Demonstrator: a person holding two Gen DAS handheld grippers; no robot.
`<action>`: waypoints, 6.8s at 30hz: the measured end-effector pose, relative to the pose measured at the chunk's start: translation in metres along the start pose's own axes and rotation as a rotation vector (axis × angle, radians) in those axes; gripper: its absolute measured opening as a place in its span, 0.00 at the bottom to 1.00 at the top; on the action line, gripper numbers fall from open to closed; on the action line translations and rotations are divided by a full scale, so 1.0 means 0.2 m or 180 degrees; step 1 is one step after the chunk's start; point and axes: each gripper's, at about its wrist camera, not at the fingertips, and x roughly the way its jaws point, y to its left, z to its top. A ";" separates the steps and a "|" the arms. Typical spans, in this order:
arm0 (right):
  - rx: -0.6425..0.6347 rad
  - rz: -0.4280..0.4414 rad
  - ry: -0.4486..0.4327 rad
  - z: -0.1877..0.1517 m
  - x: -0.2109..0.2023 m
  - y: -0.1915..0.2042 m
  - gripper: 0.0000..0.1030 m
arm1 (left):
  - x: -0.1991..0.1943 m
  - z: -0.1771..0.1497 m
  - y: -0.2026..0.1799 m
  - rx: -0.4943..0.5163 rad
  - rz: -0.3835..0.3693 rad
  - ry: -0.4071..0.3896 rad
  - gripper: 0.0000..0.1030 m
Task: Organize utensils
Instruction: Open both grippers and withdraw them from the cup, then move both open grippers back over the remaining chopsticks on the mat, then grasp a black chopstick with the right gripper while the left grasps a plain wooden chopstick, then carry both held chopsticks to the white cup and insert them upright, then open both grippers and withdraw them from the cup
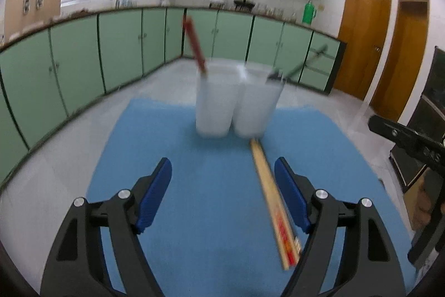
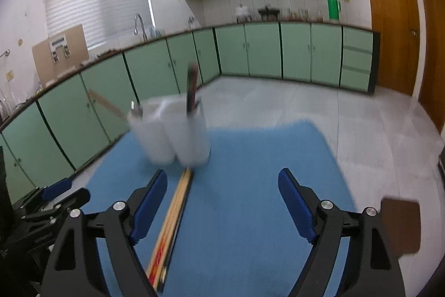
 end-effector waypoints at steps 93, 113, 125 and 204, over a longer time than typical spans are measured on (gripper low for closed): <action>-0.0042 0.0197 0.0852 -0.63 0.07 0.05 0.27 | 0.10 -0.44 -0.11 0.0219 0.0299 0.0887 0.73; -0.0047 0.0092 0.0854 -0.60 0.08 0.04 0.06 | 0.14 -0.43 -0.22 0.0395 0.0071 0.0851 0.06; -0.0204 0.0111 0.0498 -0.36 -0.13 0.06 0.06 | -0.18 -0.17 -0.19 0.0486 0.0078 0.0358 0.06; -0.0077 -0.0047 -0.0180 0.32 0.00 -0.08 0.65 | -0.12 0.26 -0.10 0.0320 -0.0096 -0.0369 0.65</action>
